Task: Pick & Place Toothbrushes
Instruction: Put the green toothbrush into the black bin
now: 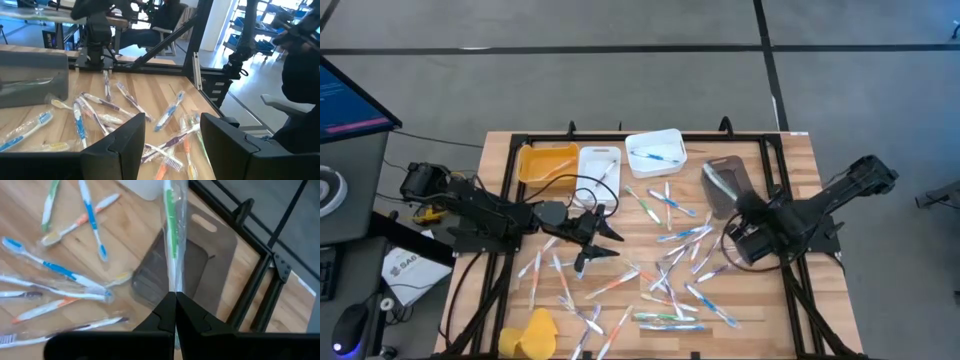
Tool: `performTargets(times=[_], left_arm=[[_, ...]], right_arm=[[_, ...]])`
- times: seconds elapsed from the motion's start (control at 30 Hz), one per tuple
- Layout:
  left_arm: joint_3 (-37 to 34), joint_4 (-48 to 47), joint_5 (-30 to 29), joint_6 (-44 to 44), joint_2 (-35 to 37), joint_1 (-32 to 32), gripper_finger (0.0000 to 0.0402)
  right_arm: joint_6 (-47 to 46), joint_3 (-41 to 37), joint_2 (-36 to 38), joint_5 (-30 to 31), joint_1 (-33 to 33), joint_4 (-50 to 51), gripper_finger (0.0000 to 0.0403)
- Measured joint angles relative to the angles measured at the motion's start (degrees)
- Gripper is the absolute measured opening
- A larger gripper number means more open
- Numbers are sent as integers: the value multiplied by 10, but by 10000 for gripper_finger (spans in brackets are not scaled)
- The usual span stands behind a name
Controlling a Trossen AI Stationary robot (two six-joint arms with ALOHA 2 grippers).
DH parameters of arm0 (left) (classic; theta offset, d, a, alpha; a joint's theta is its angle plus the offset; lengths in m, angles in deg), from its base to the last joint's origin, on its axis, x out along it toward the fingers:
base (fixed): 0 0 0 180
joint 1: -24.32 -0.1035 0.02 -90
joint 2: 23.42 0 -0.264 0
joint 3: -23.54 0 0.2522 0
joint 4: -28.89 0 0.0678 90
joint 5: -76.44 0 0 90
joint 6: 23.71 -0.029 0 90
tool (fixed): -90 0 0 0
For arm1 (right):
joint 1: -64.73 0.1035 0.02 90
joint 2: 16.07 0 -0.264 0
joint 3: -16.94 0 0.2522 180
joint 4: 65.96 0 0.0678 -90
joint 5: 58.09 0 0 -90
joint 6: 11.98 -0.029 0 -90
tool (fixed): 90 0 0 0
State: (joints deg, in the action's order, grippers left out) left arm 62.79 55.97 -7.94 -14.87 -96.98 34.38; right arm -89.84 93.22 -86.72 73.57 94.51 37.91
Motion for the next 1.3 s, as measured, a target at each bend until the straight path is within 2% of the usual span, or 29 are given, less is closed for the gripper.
performTargets(times=[0.27, 0.4, 0.6, 1.1, 1.3], left_arm=[[0, 0, 0, 0, 0, -1, 186], [0, 0, -13, 0, 0, -7, 186], [0, 0, -27, 0, 0, -12, 186], [0, -11, -26, 0, 0, -12, 186], [0, -10, -26, 0, 0, -12, 186]], right_arm=[[-15, -104, 92, -12, -22, -46, 0], [25, -142, 115, -14, -45, -103, 0], [101, -170, 118, -20, -96, -167, 0], [217, -265, 119, -98, -198, -331, 0], [224, -274, 118, -114, -222, -335, 0]])
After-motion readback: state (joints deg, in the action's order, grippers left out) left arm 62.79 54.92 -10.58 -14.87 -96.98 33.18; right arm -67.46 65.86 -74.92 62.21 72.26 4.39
